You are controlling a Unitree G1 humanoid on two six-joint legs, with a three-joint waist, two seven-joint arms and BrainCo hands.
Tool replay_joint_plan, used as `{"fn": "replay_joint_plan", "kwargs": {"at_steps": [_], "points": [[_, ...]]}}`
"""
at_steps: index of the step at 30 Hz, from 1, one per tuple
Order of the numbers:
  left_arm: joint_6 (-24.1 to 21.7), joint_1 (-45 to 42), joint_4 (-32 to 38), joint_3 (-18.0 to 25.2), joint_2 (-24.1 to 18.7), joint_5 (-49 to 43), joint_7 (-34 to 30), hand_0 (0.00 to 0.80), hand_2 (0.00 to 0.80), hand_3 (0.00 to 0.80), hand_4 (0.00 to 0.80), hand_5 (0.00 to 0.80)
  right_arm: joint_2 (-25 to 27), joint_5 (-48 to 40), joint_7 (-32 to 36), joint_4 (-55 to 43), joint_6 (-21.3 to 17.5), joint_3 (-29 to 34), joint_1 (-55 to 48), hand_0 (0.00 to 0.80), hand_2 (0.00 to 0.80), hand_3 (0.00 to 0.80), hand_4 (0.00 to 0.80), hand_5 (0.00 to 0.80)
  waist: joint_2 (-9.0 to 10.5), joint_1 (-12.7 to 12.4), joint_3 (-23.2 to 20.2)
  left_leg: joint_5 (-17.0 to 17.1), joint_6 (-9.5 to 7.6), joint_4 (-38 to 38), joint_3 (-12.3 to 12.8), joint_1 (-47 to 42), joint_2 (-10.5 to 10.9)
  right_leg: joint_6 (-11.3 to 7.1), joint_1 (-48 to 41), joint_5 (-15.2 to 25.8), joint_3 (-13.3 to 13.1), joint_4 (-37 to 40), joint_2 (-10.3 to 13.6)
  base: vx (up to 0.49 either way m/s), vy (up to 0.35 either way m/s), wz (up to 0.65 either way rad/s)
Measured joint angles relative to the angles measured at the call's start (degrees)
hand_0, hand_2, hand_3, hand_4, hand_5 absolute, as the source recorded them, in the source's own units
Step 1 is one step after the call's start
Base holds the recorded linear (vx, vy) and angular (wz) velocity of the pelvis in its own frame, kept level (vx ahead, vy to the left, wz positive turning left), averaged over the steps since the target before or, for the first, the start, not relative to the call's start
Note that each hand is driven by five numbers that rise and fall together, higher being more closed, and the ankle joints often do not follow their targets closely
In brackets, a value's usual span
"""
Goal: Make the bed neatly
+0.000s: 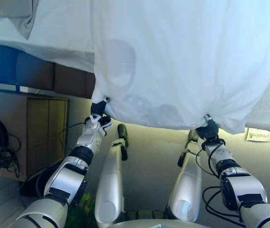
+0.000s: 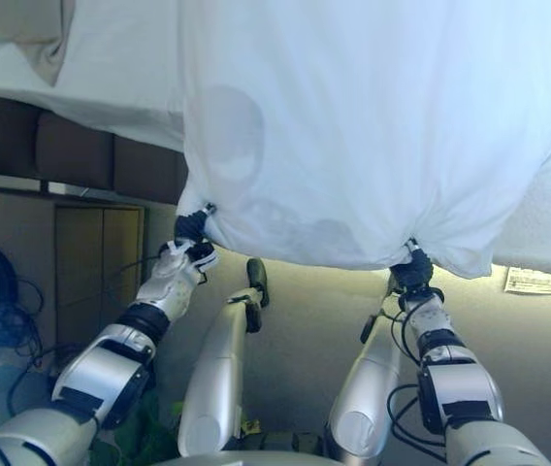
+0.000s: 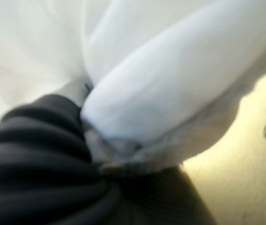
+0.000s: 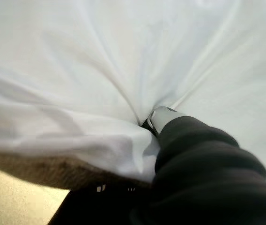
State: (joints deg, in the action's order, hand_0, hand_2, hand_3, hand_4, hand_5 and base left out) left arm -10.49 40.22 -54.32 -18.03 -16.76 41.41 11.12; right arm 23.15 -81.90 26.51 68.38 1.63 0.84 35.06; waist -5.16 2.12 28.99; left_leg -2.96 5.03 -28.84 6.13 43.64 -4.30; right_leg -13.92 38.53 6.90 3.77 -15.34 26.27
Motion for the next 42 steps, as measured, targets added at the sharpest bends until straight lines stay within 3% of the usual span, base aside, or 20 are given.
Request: {"fn": "replay_joint_plan", "kwargs": {"at_steps": [5, 13, 14, 15, 16, 21, 27, 33, 36, 40, 42], "points": [[-0.12, 0.15, -1.07, 1.72, 0.49, 0.14, -1.05, 0.800, 0.800, 0.800, 0.800, 0.800, 0.17, 0.20, -0.98, -0.02, -0.18, -0.45, 1.05, 0.800, 0.800, 0.800, 0.800, 0.800, -1.11, 0.07, 0.37, 0.15, 0.28, 0.68, -0.04, 0.53, -0.27, -0.38, 2.08, -1.03, -0.20, -2.05, -0.10, -0.008, -0.011, 0.00], [-2.47, 0.27, -1.13, 3.64, 1.22, 2.50, -2.81, 0.800, 0.800, 0.800, 0.800, 0.800, 0.37, -0.31, -2.24, -1.39, -0.58, -0.31, 1.35, 0.800, 0.800, 0.800, 0.800, 0.800, -1.28, 0.01, 0.27, 0.45, 0.79, 0.19, -0.68, 4.09, -0.81, -0.17, 6.87, -3.15, -0.29, -6.05, -0.37, -0.027, -0.007, 0.04], [-2.64, 0.34, -1.12, 3.91, 1.38, 3.56, -3.32, 0.800, 0.800, 0.800, 0.800, 0.800, 0.39, -0.31, -1.95, -1.59, -0.75, -0.25, 1.34, 0.402, 0.402, 0.402, 0.402, 0.402, -1.28, -0.03, 0.28, 0.47, 0.84, 0.12, -0.79, 4.59, -0.83, -0.17, 7.46, -3.37, -0.29, -6.51, -0.38, -0.036, -0.055, 0.05], [-2.61, 0.35, -1.10, 4.88, 1.81, 4.97, -3.91, 0.113, 0.113, 0.113, 0.113, 0.113, 0.42, -0.28, -1.94, -1.66, -0.92, -0.24, 1.34, 0.000, 0.000, 0.000, 0.000, 0.000, -1.28, -0.10, 0.28, 0.49, 0.88, 0.01, -0.93, 5.07, -0.86, -0.16, 8.00, -3.51, -0.28, -6.84, -0.41, -0.034, -0.080, 0.05], [-2.25, 0.34, -1.17, 6.30, 2.40, 6.88, -4.48, 0.000, 0.000, 0.000, 0.000, 0.000, 0.34, -0.27, -2.09, -1.61, -1.21, -0.24, 1.14, 0.000, 0.000, 0.000, 0.000, 0.000, -1.28, -0.18, 0.28, 0.53, 0.95, -0.10, -1.07, 5.61, -0.96, -0.15, 8.52, -3.65, -0.28, -7.19, -0.50, -0.030, -0.104, 0.02], [-0.77, 0.18, -5.89, 9.79, 4.43, 11.41, -6.27, 0.000, 0.000, 0.000, 0.000, 0.000, 0.42, -0.46, -5.52, 1.86, -1.78, 0.67, -0.28, 0.000, 0.000, 0.000, 0.000, 0.000, -1.27, -0.74, 0.28, 0.89, 1.55, -0.24, -1.90, 6.91, -1.68, -0.12, 9.93, -4.42, 0.17, -8.63, -1.21, -0.004, -0.101, 0.01], [0.40, -5.11, -9.89, 10.30, 5.34, 11.72, -5.55, 0.000, 0.000, 0.000, 0.000, 0.000, 1.91, -7.12, -6.40, 3.54, -2.11, 4.32, -6.35, 0.000, 0.000, 0.000, 0.000, 0.000, -1.12, -1.30, 0.36, 1.04, 1.78, -0.03, -2.68, 7.10, -2.13, 0.01, 9.86, -4.62, 0.66, -8.77, -1.77, 0.007, -0.057, 0.00], [1.22, -10.74, -10.24, 11.19, 2.33, 11.51, -2.92, 0.000, 0.000, 0.000, 0.000, 0.000, 2.48, -11.44, -3.78, 3.90, -2.51, 8.02, -11.89, 0.000, 0.000, 0.000, 0.000, 0.000, -0.31, -1.07, 0.66, 1.15, 1.94, 0.23, -3.33, 7.64, -2.75, 0.29, 9.82, -4.77, 1.54, -8.74, -2.14, 0.010, -0.041, 0.02], [1.26, -11.12, -10.14, 13.61, -0.50, 11.76, -2.64, 0.000, 0.000, 0.000, 0.000, 0.000, 2.41, -12.81, -1.44, 3.86, -2.46, 9.21, -12.79, 0.000, 0.000, 0.000, 0.000, 0.000, 0.61, -0.49, 0.59, 1.14, 1.92, 0.02, -3.25, 7.65, -2.75, 0.29, 9.64, -4.74, 1.60, -8.64, -2.14, 0.028, 0.005, 0.01], [1.12, -12.12, -5.05, 17.59, -4.03, 18.00, -4.82, 0.000, 0.000, 0.000, 0.000, 0.000, 2.38, -12.18, 1.09, -0.72, -3.25, 9.78, -13.08, 0.000, 0.000, 0.000, 0.000, 0.000, 1.06, -0.01, 0.61, 1.16, 1.97, -0.46, -3.14, 6.88, -2.58, 0.08, 8.58, -4.50, 1.59, -8.32, -2.06, 0.021, -0.007, 0.00], [0.77, -14.28, 4.07, 18.55, -4.01, 22.70, -8.70, 0.000, 0.000, 0.000, 0.000, 0.000, 1.92, -10.39, 1.84, -6.62, -4.75, 9.60, -13.65, 0.000, 0.000, 0.000, 0.000, 0.000, 1.06, -0.31, 0.61, 1.17, 1.96, -0.08, -3.18, 5.43, -2.48, 0.06, 7.26, -4.50, 1.59, -8.29, -1.88, -0.014, -0.073, 0.01]]}}
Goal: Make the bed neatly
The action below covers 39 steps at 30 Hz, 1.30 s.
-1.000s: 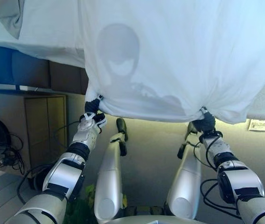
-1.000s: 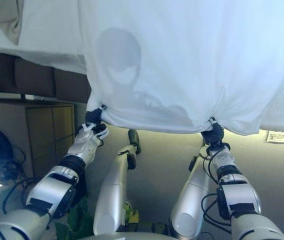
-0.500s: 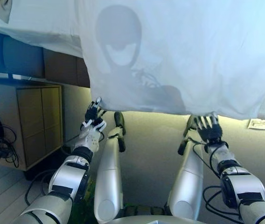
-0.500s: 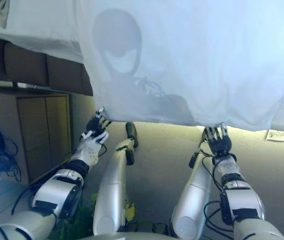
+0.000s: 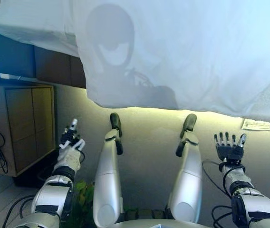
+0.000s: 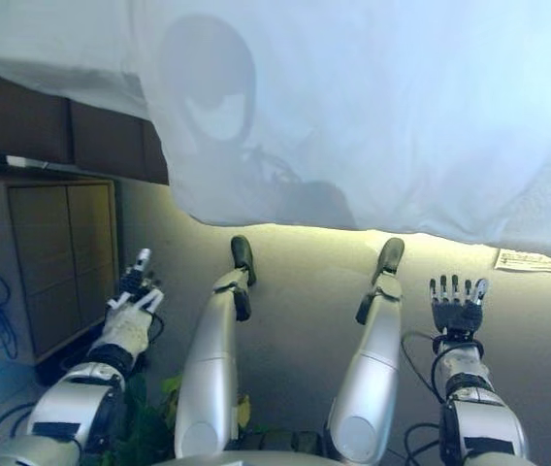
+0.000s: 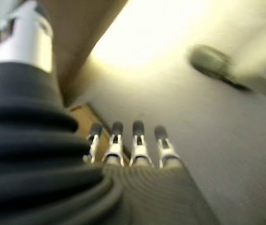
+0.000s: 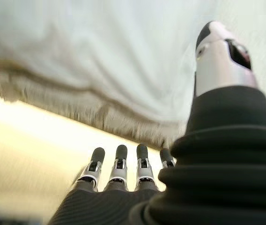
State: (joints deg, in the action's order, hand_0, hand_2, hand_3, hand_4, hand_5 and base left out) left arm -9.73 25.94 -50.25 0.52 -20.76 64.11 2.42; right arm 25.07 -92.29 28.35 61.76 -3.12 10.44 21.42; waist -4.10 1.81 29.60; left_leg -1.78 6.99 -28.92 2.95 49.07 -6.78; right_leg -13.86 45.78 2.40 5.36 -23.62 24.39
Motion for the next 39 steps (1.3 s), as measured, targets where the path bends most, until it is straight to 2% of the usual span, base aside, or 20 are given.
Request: {"fn": "replay_joint_plan", "kwargs": {"at_steps": [5, 8, 14, 19, 21, 25, 27, 30, 32, 36, 38, 39], "points": [[-3.11, -6.43, 19.11, -0.45, 3.49, 8.09, -15.42, 0.000, 0.000, 0.000, 0.000, 0.000, -1.15, 2.59, 4.00, -16.41, -3.71, -1.28, -1.97, 0.000, 0.000, 0.000, 0.000, 0.000, -0.16, -1.49, -0.08, 0.67, 0.03, 2.28, -0.22, -2.71, 0.22, 0.22, -2.28, -0.16, 0.64, 0.49, 0.00, -0.002, -0.081, 0.03], [-2.74, -8.04, 22.35, -1.88, 5.36, 9.67, -22.01, 0.000, 0.000, 0.000, 0.000, 0.000, -2.30, 5.87, 5.86, -21.91, -4.45, -2.31, -1.82, 0.000, 0.000, 0.000, 0.000, 0.000, -0.18, -1.81, -0.09, 1.35, 0.08, 3.46, -0.28, -3.44, 0.26, 0.50, -2.65, -0.33, 1.10, 0.47, -0.01, 0.009, -0.022, 0.04], [-0.39, -6.94, 22.34, -1.85, 9.04, 16.75, -29.81, 0.000, 0.000, 0.000, 0.000, 0.000, -3.95, 11.54, 6.13, -26.55, -4.50, -2.94, -1.35, 0.000, 0.000, 0.000, 0.000, 0.000, -0.19, -2.57, -0.08, 1.58, 0.36, 3.56, -0.31, -3.33, 0.36, 0.56, -2.68, -0.36, 1.29, 0.53, 0.05, 0.001, -0.017, 0.00], [5.88, -0.97, 20.80, -3.10, 11.72, 26.37, -37.59, 0.000, 0.000, 0.000, 0.000, 0.000, -3.64, 12.36, 5.27, -26.67, -4.49, -5.59, 3.53, 0.000, 0.000, 0.000, 0.000, 0.000, -0.13, -2.16, -0.08, 1.57, 0.30, 3.33, -1.07, -1.17, 0.09, 0.58, -1.28, -0.36, 1.92, 0.32, -0.28, -0.017, -0.107, 0.03], [7.77, 3.05, 18.78, -3.94, 11.75, 29.08, -40.14, 0.000, 0.000, 0.000, 0.000, 0.000, -3.44, 12.37, 5.30, -26.44, -4.42, -7.17, 6.87, 0.000, 0.000, 0.000, 0.000, 0.000, 0.05, -1.01, -0.06, 2.40, 0.52, 3.06, -1.83, 1.44, -0.03, 0.84, 0.40, -0.10, 3.02, 0.31, -0.44, -0.032, -0.044, 0.14], [9.70, 11.28, 12.51, -4.82, 11.63, 30.68, -42.82, 0.000, 0.000, 0.000, 0.000, 0.000, -0.93, 12.39, 6.20, -23.61, -3.06, -10.06, 14.52, 0.000, 0.000, 0.000, 0.000, 0.000, 0.83, -0.91, 0.05, 2.94, 0.37, 1.78, -1.86, 6.69, -0.24, 0.82, 4.85, 1.19, 3.02, 0.75, -0.78, -0.011, 0.014, 0.01], [10.40, 13.39, 10.34, -6.84, 10.61, 30.42, -44.80, 0.000, 0.000, 0.000, 0.000, 0.000, 0.83, 12.34, 6.39, -20.36, -2.21, -11.68, 17.48, 0.000, 0.000, 0.000, 0.000, 0.000, 0.97, -1.02, 0.09, 2.92, 0.33, 1.36, -1.87, 8.14, -0.23, 0.67, 5.90, 1.54, 3.04, 0.99, -0.78, 0.040, -0.003, 0.00], [10.45, 15.15, 7.13, -9.21, 9.27, 28.18, -43.82, 0.000, 0.000, 0.000, 0.000, 0.000, 2.40, 12.28, 6.17, -13.18, -0.43, -13.29, 21.67, 0.000, 0.000, 0.000, 0.000, 0.000, 1.21, -1.09, 0.13, 2.74, 0.18, 0.92, -1.87, 9.11, -0.24, 0.86, 6.70, 1.62, 2.86, 1.27, -0.86, 0.023, 0.018, -0.03], [10.34, 17.26, 3.59, -11.24, 7.75, 26.51, -40.52, 0.000, 0.000, 0.000, 0.000, 0.000, 3.08, 12.30, 6.20, -7.74, 1.18, -13.94, 24.83, 0.000, 0.000, 0.000, 0.000, 0.000, 1.43, -1.23, 0.00, 2.32, 0.23, 0.34, -1.79, 9.97, -0.37, 1.00, 7.68, 1.62, 2.55, 1.35, -1.00, -0.069, 0.048, -0.09], [9.86, 21.43, -1.26, -12.29, 5.43, 24.15, -31.99, 0.000, 0.000, 0.000, 0.000, 0.000, 4.07, 12.09, 6.79, -1.00, 4.07, -13.89, 28.93, 0.000, 0.000, 0.000, 0.000, 0.000, 1.52, -0.91, -0.04, 1.90, -0.19, -1.27, -1.58, 14.30, -0.52, 1.04, 11.71, 2.32, 2.05, 1.07, -1.10, 0.064, 0.095, -0.07], [9.67, 21.86, -2.90, -13.16, 4.24, 23.60, -28.82, 0.000, 0.000, 0.000, 0.000, 0.000, 4.46, 11.92, 6.83, 0.84, 5.07, -13.31, 29.58, 0.000, 0.000, 0.000, 0.000, 0.000, 1.49, -1.59, -0.02, 1.68, -0.43, -2.71, -1.05, 16.53, -0.29, 0.34, 13.68, 3.11, 1.06, 1.04, -0.89, -0.064, 0.157, -0.06], [9.35, 21.91, -3.11, -13.37, 4.04, 23.16, -27.50, 0.000, 0.000, 0.000, 0.000, 0.000, 4.71, 11.67, 6.50, 1.66, 5.31, -13.11, 29.11, 0.000, 0.000, 0.000, 0.000, 0.000, 1.50, -1.18, -0.01, 1.45, -0.66, -3.12, -0.44, 17.01, -0.06, 0.16, 14.46, 3.29, 0.49, 1.01, -0.56, -0.059, 0.134, -0.03]]}}
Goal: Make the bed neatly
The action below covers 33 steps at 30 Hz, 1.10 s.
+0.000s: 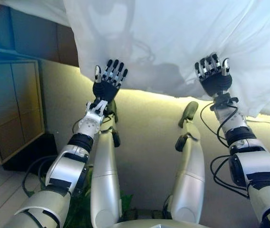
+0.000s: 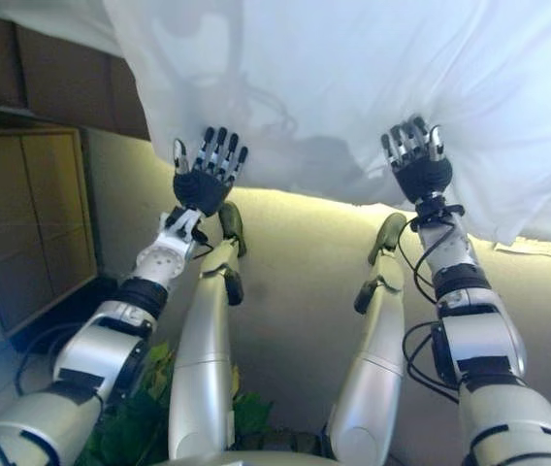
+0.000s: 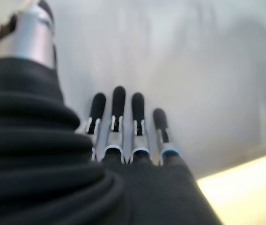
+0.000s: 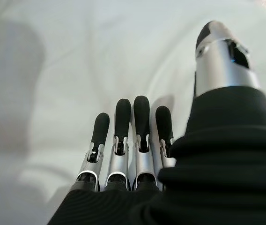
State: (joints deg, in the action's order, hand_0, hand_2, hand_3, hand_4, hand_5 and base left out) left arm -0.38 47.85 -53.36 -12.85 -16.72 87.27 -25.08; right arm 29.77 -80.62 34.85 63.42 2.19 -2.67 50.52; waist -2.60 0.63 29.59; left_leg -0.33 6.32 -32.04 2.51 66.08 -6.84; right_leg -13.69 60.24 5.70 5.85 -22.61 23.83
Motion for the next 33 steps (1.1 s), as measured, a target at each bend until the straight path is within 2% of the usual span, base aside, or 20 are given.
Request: {"fn": "replay_joint_plan", "kwargs": {"at_steps": [4, 9, 13, 19, 25, 29, 33], "points": [[-1.54, -0.59, -0.28, -0.71, -1.01, -1.06, 3.69, 0.000, 0.000, 0.000, 0.000, 0.000, 0.62, -0.89, -1.84, 2.55, 1.18, 0.92, -1.88, 0.000, 0.000, 0.000, 0.000, 0.000, -0.18, -0.04, 0.05, -1.95, -1.25, -2.67, 1.70, 0.60, 0.16, -0.19, 0.89, 0.08, -1.97, -0.44, 0.62, 0.043, 0.093, -0.08], [-3.88, -0.40, -0.08, -0.73, -2.18, -3.29, 6.83, 0.000, 0.000, 0.000, 0.000, 0.000, 1.58, -2.32, -4.40, 5.22, 1.61, 4.28, -4.59, 0.000, 0.000, 0.000, 0.000, 0.000, -0.40, 0.12, 0.00, -2.67, -1.81, -3.35, 2.86, 1.39, 0.09, 0.03, 2.45, 0.49, -3.51, -0.25, 0.60, -0.024, 0.075, -0.09], [-5.55, -0.68, 0.63, -1.25, -2.45, -3.28, 7.75, 0.000, 0.000, 0.000, 0.000, 0.000, 3.54, -4.89, -8.04, 6.69, 1.42, 6.88, -7.79, 0.000, 0.000, 0.000, 0.000, 0.000, -0.60, 0.04, 0.06, -2.37, -1.39, -3.01, 3.63, 1.82, 0.04, -0.09, 3.71, 0.54, -4.17, -0.24, 0.65, -0.003, 0.022, -0.03], [-5.63, -5.08, 2.85, -1.32, -4.79, -3.21, 8.52, 0.000, 0.000, 0.000, 0.000, 0.000, 5.66, -8.50, -12.18, 6.56, 0.59, 10.72, -13.05, 0.000, 0.000, 0.000, 0.000, 0.000, -1.78, 0.01, 0.31, -2.37, -1.38, -2.50, 4.12, 0.95, 0.30, -0.35, 3.70, 0.67, -4.27, -0.28, 1.24, 0.007, 0.030, 0.00], [-5.46, -16.08, 3.48, 5.37, -5.48, -1.85, 6.83, 0.000, 0.000, 0.000, 0.000, 0.000, 7.27, -10.16, -10.76, 7.04, 0.40, 14.21, -22.41, 0.000, 0.000, 0.000, 0.000, 0.000, -3.49, 0.02, 0.21, -2.29, -1.67, 0.13, 5.28, -5.74, 1.03, -0.22, -1.36, 0.34, -5.08, 0.19, 2.30, 0.013, -0.013, 0.01], [-5.23, -23.48, 3.73, 9.78, -5.77, -1.00, 6.26, 0.000, 0.000, 0.000, 0.000, 0.000, 7.19, -11.38, -7.68, 7.75, 1.26, 17.80, -29.59, 0.000, 0.000, 0.000, 0.000, 0.000, -4.48, 0.06, 0.26, -1.79, -1.66, 2.90, 5.28, -11.87, 1.16, -0.24, -7.57, 0.34, -3.89, 1.97, 2.42, 0.024, -0.088, 0.00], [-4.15, -27.55, 3.79, 12.23, -5.26, -0.92, 5.30, 0.000, 0.000, 0.000, 0.000, 0.000, 7.27, -12.35, -5.94, 8.55, 3.28, 20.42, -34.55, 0.000, 0.000, 0.000, 0.000, 0.000, -4.51, 0.19, 0.25, -1.22, -1.24, 6.22, 5.21, -18.86, 1.20, -0.30, -14.73, 0.18, -2.12, 4.20, 2.44, 0.041, -0.051, 0.01]]}}
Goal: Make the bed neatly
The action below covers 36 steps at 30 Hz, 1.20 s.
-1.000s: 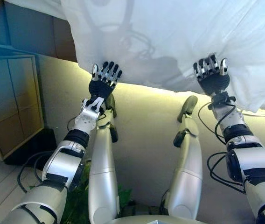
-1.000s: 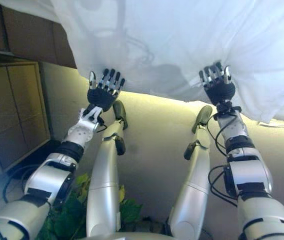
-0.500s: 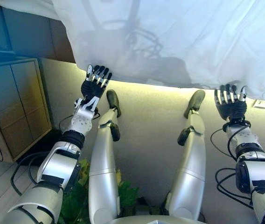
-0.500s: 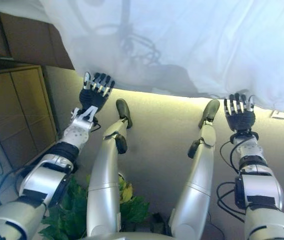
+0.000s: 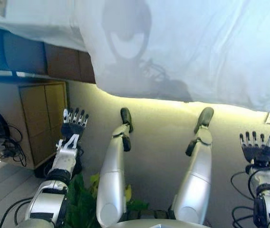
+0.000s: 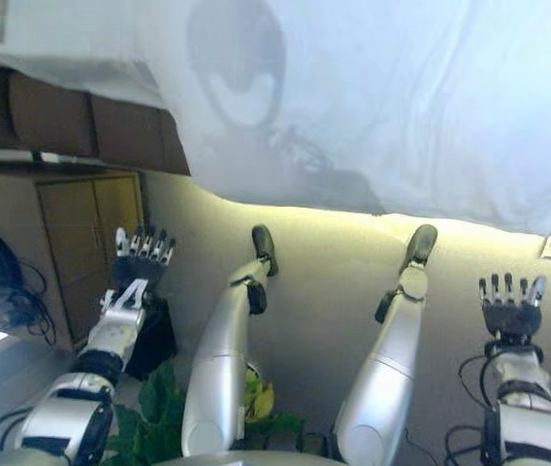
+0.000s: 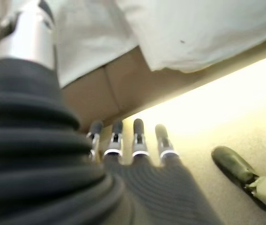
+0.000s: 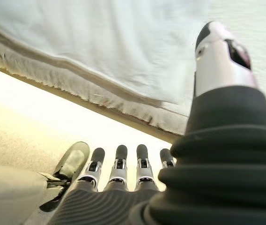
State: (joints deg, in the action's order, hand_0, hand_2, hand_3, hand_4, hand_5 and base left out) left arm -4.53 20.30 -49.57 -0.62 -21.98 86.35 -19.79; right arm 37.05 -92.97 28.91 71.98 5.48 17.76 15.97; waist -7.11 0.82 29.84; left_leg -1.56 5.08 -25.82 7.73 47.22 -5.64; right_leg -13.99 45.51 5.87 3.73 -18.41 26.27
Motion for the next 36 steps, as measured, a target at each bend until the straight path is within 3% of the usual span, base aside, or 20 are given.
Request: {"fn": "replay_joint_plan", "kwargs": {"at_steps": [5, 9, 13, 16, 21, 23, 31, 34, 36], "points": [[0.23, -2.67, 2.79, 1.90, 2.04, -1.26, -0.44, 0.000, 0.000, 0.000, 0.000, 0.000, -1.80, 0.17, 2.53, 0.58, 0.88, 1.43, -3.82, 0.000, 0.000, 0.000, 0.000, 0.000, 0.05, 0.01, 0.01, 1.26, 1.29, 4.48, -0.45, -11.98, -0.11, -0.36, -12.38, -0.99, 3.04, 2.14, -0.20, 0.059, -0.163, 0.05], [-1.51, -3.47, 4.97, 1.83, 2.83, -11.80, 0.78, 0.000, 0.000, 0.000, 0.000, 0.000, -5.01, 4.03, 5.58, -0.29, -1.49, 1.44, -4.47, 0.000, 0.000, 0.000, 0.000, 0.000, 0.60, -0.13, -0.16, 2.41, 2.57, 8.96, -1.82, -20.45, -1.37, -0.19, -21.19, -1.75, 5.68, 4.19, -2.00, 0.070, -0.235, 0.03], [-2.56, -6.91, 8.52, 1.56, 2.74, -20.33, 2.94, 0.000, 0.000, 0.000, 0.000, 0.000, -9.11, 8.42, 6.87, -4.27, -3.48, -1.07, -5.91, 0.000, 0.000, 0.000, 0.000, 0.000, 3.51, -0.19, -2.54, 4.31, 3.68, 14.86, -1.78, -27.10, -3.34, 0.97, -26.65, -1.81, 7.06, 7.50, -4.73, 0.134, -0.220, -0.11], [-2.57, -9.83, 9.89, -0.62, 2.90, -24.16, 4.36, 0.000, 0.000, 0.000, 0.000, 0.000, -11.70, 11.63, 6.17, -7.99, -4.87, -3.42, -9.02, 0.000, 0.000, 0.000, 0.000, 0.000, 4.64, -0.28, -5.98, 5.20, 4.43, 18.33, -1.67, -31.06, -4.41, 1.26, -31.23, -0.78, 8.30, 11.33, -6.34, 0.186, -0.122, -0.03], [-1.81, -17.92, 15.54, -3.05, 3.08, -29.65, 4.89, 0.000, 0.000, 0.000, 0.000, 0.000, -17.15, 22.92, 0.49, -17.04, -11.21, -11.12, -18.81, 0.000, 0.000, 0.000, 0.000, 0.000, 5.84, -1.18, -15.75, 5.68, 5.52, 23.26, -1.75, -37.89, -4.63, 0.87, -39.55, -0.25, 11.10, 17.53, -7.55, 0.169, -0.120, 0.07], [-0.90, -20.21, 19.59, -3.20, 3.15, -33.19, 5.23, 0.000, 0.000, 0.000, 0.000, 0.000, -18.31, 27.33, -4.44, -22.68, -13.30, -12.23, -22.42, 0.000, 0.000, 0.000, 0.000, 0.000, 6.06, -1.75, -17.37, 5.76, 5.69, 24.52, -1.90, -40.44, -4.76, 0.72, -42.89, -0.22, 12.19, 19.20, -7.95, 0.240, -0.110, 0.13], [1.56, -27.97, 20.27, -2.01, 3.70, -33.99, 5.03, 0.000, 0.000, 0.000, 0.000, 0.000, -20.92, 29.48, -11.27, -35.02, -14.52, -14.61, -28.08, 0.000, 0.000, 0.000, 0.000, 0.000, 8.71, -1.82, -25.22, 5.56, 6.12, 28.77, -1.33, -48.58, -5.46, 0.62, -50.22, -1.10, 12.72, 21.65, -9.03, 0.134, -0.055, 0.00], [1.64, -29.19, 20.71, -1.83, 3.54, -35.95, 5.17, 0.000, 0.000, 0.000, 0.000, 0.000, -21.28, 36.83, -18.97, -36.36, -21.59, -16.19, -28.42, 0.000, 0.000, 0.000, 0.000, 0.000, 9.33, -1.86, -27.98, 5.76, 5.97, 29.79, -1.23, -48.81, -5.50, 0.70, -50.63, -1.23, 12.71, 21.97, -9.12, 0.050, 0.013, 0.00], [1.77, -29.16, 21.26, -1.87, 3.35, -37.01, 5.81, 0.000, 0.000, 0.000, 0.000, 0.000, -21.10, 39.51, -22.85, -37.63, -22.48, -15.95, -28.25, 0.000, 0.000, 0.000, 0.000, 0.000, 9.14, -1.79, -28.35, 5.98, 5.68, 30.19, -1.24, -49.39, -5.50, 0.70, -50.98, -1.23, 12.68, 22.02, -9.18, 0.038, 0.015, 0.01]]}}
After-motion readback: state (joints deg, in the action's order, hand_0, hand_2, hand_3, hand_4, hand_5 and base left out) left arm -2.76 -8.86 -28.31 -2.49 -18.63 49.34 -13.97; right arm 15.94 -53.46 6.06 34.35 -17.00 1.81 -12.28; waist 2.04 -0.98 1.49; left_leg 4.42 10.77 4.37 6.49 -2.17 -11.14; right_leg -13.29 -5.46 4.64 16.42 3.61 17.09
